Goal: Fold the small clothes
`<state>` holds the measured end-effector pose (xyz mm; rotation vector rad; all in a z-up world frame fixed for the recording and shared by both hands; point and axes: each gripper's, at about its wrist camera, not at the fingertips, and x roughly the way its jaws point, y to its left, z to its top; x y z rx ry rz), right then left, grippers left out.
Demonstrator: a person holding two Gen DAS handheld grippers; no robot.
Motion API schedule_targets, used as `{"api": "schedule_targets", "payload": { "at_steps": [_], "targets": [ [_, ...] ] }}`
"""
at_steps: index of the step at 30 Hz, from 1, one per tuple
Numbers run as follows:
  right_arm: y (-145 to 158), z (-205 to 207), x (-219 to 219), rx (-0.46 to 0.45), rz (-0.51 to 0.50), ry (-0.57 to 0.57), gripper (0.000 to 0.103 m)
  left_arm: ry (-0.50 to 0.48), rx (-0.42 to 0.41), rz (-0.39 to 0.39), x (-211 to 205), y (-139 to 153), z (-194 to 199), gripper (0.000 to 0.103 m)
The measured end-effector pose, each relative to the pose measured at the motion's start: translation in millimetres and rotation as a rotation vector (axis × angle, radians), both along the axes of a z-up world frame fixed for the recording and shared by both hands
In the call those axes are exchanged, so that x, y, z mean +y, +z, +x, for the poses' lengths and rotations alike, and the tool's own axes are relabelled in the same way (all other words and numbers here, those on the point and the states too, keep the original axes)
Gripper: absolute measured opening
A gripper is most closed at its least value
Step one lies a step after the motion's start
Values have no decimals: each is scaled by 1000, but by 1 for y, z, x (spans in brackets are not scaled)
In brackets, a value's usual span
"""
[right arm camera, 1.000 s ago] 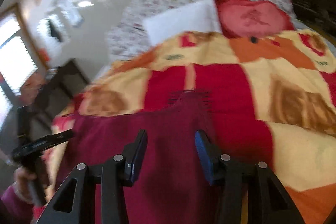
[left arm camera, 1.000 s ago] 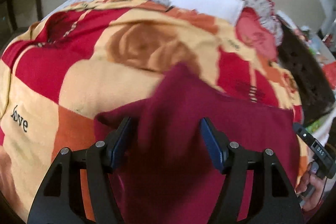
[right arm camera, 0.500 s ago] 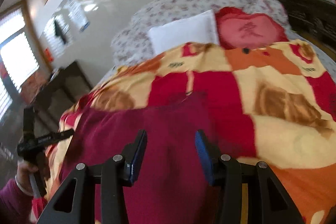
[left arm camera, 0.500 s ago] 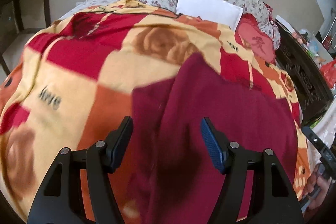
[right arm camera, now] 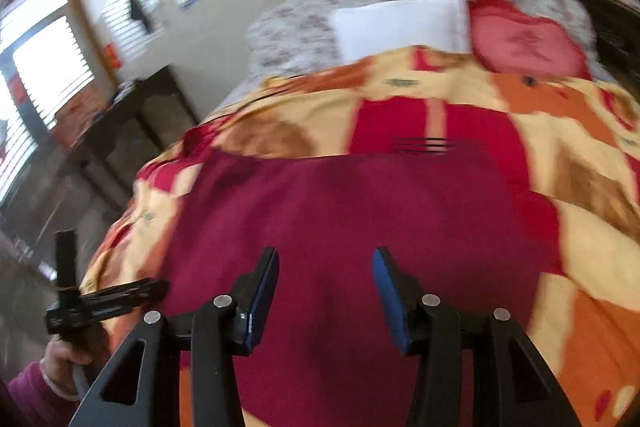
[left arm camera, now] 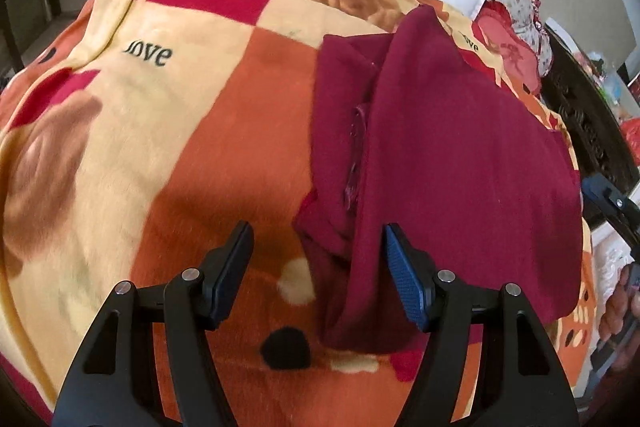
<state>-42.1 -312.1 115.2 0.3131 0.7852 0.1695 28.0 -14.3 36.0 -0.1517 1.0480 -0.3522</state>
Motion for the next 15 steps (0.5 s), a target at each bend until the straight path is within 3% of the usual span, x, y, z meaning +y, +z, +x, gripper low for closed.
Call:
{"api": "schedule_targets", "payload": {
  "at_steps": [4, 6, 9, 15],
  "targets": [
    [-2, 30, 53, -17, 4, 132, 47, 4, 0, -15, 5, -2, -4, 67],
    [-1, 49, 81, -32, -3, 175, 40, 21, 11, -45, 10, -5, -5, 67],
    [0, 76, 107, -25, 58, 211, 40, 34, 26, -80, 17, -8, -9, 67],
    [-27, 132, 169, 109, -70, 256, 40, 30, 21, -114, 25, -13, -15, 67]
  ]
}}
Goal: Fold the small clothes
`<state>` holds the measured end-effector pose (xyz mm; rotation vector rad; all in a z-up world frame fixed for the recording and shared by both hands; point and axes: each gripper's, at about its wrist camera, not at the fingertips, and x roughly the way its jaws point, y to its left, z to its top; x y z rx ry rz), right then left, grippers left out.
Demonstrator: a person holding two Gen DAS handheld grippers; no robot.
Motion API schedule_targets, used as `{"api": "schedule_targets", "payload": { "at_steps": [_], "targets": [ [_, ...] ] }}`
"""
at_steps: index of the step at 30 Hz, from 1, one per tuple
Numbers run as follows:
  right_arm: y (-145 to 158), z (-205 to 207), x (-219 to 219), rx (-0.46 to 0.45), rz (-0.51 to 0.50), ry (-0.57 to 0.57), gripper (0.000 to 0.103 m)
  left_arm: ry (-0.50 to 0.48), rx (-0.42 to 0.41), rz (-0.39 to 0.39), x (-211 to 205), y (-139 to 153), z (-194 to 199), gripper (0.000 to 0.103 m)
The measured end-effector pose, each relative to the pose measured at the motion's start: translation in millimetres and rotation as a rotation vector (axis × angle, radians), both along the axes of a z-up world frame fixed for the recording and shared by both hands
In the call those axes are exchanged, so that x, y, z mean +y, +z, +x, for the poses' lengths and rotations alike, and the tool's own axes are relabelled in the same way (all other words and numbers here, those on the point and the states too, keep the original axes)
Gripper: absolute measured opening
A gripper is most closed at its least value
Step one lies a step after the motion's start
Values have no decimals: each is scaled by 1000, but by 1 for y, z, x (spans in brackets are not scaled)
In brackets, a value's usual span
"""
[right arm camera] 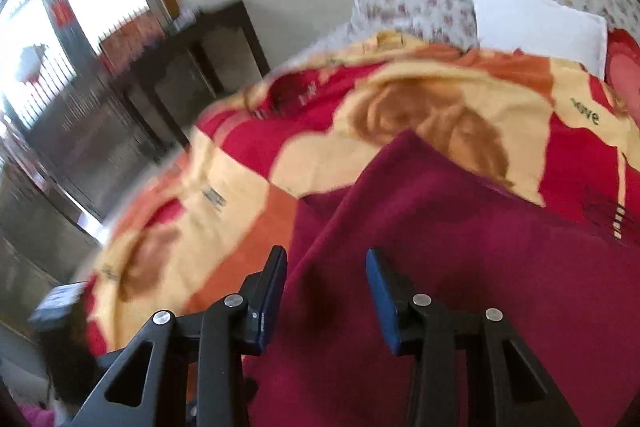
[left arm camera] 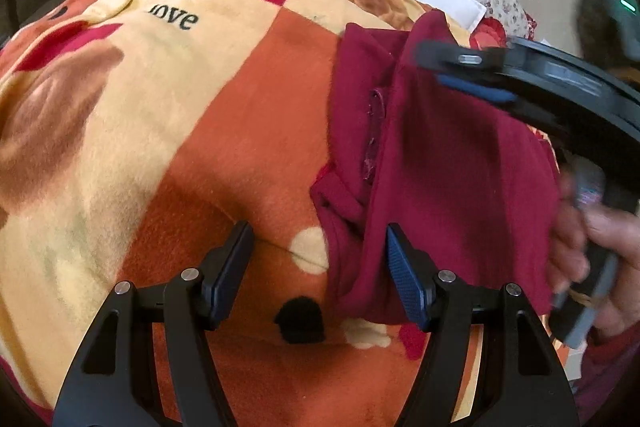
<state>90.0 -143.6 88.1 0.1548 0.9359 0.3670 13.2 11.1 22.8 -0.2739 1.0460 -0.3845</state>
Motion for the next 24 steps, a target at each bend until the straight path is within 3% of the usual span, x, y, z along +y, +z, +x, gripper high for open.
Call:
{"api": "schedule_targets", "payload": {
  "at_steps": [5, 13, 18, 22, 24],
  "targets": [
    [-26, 18, 17, 35, -42, -3, 40, -7, 4, 11, -2, 1, 0, 67],
    [-3, -7, 2, -6, -27, 8, 40, -10, -4, 12, -2, -1, 1, 68],
    [-2, -12, -7, 13, -12, -32, 50, -9, -6, 16, -3, -1, 1, 68],
    [-5, -6, 2, 38, -64, -21, 51, -12, -2, 13, -2, -1, 2, 68],
    [-6, 0, 9, 38, -88, -34, 58, -13, -4, 9, -1, -1, 2, 68]
  ]
}}
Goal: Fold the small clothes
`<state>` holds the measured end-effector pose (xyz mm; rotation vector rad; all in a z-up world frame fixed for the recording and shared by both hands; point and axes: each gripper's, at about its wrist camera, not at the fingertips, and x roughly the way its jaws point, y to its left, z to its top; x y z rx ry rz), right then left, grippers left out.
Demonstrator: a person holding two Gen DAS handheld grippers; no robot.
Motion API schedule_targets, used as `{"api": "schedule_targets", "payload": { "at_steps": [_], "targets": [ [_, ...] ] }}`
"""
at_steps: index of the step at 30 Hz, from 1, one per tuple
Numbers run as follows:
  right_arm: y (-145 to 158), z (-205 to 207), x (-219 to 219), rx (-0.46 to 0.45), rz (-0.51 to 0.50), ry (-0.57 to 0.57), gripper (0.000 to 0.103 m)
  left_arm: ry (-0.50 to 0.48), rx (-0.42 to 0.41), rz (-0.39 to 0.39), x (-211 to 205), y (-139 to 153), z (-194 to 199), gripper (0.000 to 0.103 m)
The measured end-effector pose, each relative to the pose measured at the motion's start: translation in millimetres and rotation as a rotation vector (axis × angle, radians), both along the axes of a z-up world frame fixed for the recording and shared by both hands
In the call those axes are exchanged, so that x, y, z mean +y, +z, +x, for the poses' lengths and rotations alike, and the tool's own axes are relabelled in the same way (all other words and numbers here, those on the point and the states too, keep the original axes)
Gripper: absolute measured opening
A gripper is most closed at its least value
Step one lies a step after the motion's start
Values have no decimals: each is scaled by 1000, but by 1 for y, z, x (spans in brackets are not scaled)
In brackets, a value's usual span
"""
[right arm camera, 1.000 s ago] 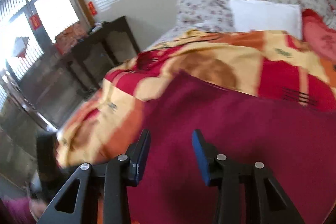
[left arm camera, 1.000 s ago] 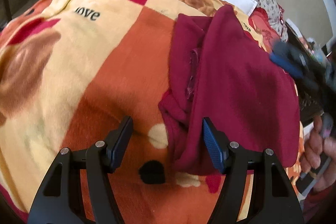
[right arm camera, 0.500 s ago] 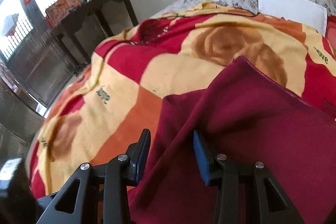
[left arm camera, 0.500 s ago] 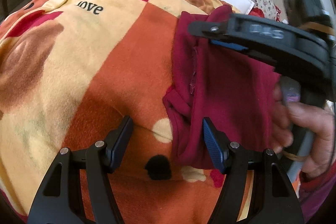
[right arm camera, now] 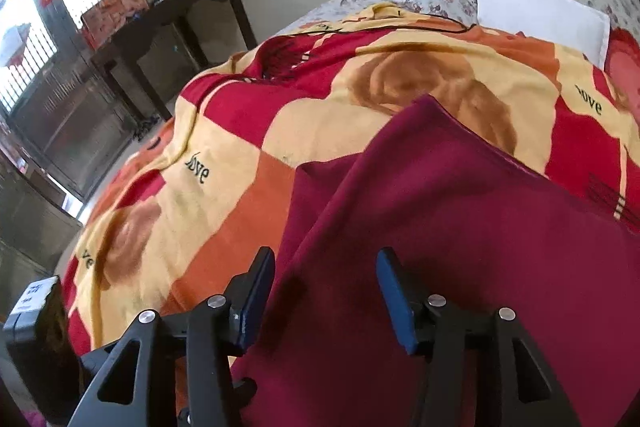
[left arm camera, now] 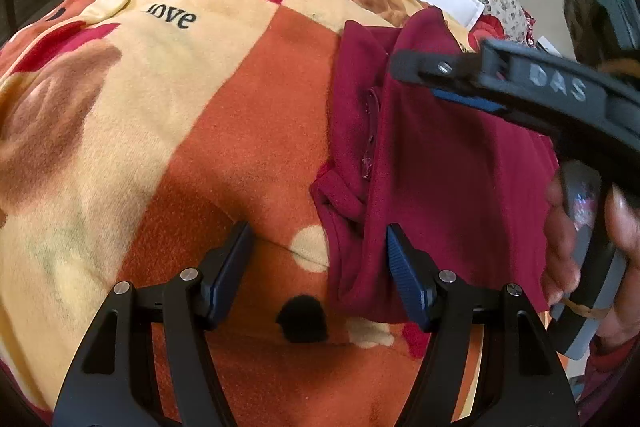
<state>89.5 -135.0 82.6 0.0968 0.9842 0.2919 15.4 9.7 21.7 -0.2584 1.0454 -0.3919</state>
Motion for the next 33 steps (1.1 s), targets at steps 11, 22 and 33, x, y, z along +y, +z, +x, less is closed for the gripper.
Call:
{"api": "schedule_targets", "payload": {
  "at_steps": [11, 22, 33],
  "targets": [
    [-20, 27, 38, -17, -200, -46, 72, 11, -7, -31, 5, -3, -5, 69],
    [-11, 21, 9, -12, -87, -26, 23, -28, -25, -41, 6, 1, -11, 76],
    [18, -6, -30, -58, 125, -23, 15, -72, -92, -112, -4, 10, 4, 76]
  ]
}}
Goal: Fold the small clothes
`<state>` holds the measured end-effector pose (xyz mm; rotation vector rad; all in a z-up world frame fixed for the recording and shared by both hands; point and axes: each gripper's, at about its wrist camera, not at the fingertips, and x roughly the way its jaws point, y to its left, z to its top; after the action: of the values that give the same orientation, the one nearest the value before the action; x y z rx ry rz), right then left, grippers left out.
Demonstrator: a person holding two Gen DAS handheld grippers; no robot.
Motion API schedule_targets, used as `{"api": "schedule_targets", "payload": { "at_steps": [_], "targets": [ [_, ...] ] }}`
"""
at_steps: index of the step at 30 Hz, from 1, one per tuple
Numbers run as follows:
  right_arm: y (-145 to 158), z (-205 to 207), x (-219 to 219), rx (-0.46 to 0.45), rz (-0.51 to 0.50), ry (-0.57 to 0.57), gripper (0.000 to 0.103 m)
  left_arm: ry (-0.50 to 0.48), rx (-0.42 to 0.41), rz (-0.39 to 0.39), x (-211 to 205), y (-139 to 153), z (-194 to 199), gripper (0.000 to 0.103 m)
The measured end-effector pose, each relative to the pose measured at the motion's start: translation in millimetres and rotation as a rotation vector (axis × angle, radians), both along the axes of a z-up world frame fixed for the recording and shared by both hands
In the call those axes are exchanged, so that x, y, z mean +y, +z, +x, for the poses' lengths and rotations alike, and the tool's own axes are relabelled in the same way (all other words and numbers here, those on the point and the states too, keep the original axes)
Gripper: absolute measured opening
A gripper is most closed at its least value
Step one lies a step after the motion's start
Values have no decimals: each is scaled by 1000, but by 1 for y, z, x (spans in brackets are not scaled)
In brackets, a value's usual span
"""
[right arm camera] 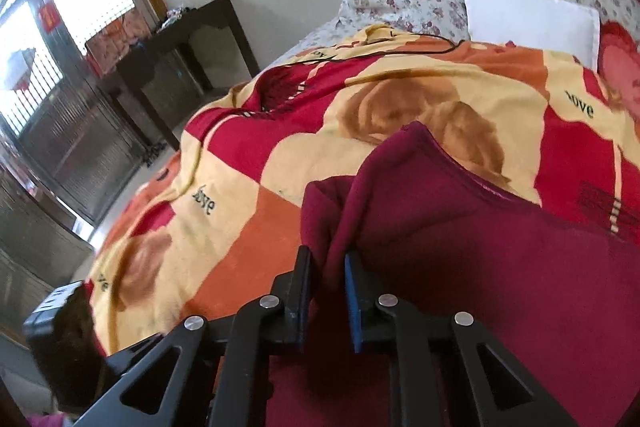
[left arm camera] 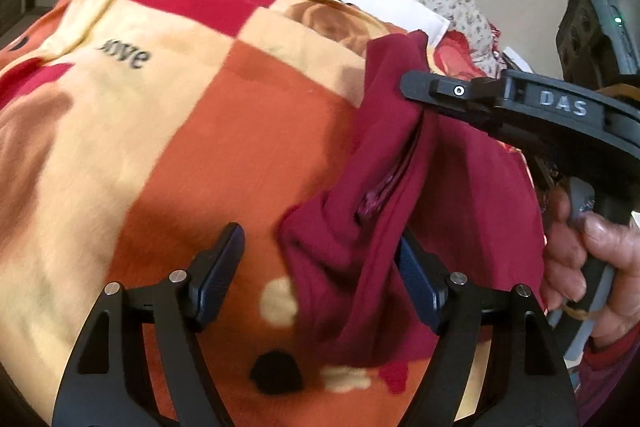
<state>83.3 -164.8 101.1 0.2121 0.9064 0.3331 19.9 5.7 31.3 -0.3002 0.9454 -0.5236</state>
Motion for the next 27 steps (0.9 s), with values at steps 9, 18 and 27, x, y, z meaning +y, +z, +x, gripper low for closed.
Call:
{"api": "schedule_targets", "payload": {
  "at_steps": [9, 18, 27],
  "targets": [
    [-8, 8, 15, 21, -59, 37, 15, 2, 45, -88, -4, -11, 4, 62],
    [-16, 19, 28, 51, -116, 41, 15, 4, 31, -81, -7, -13, 4, 62],
    [-16, 21, 28, 99, -139, 18, 36, 27, 49, -110, -3, -15, 3, 46]
  ]
}}
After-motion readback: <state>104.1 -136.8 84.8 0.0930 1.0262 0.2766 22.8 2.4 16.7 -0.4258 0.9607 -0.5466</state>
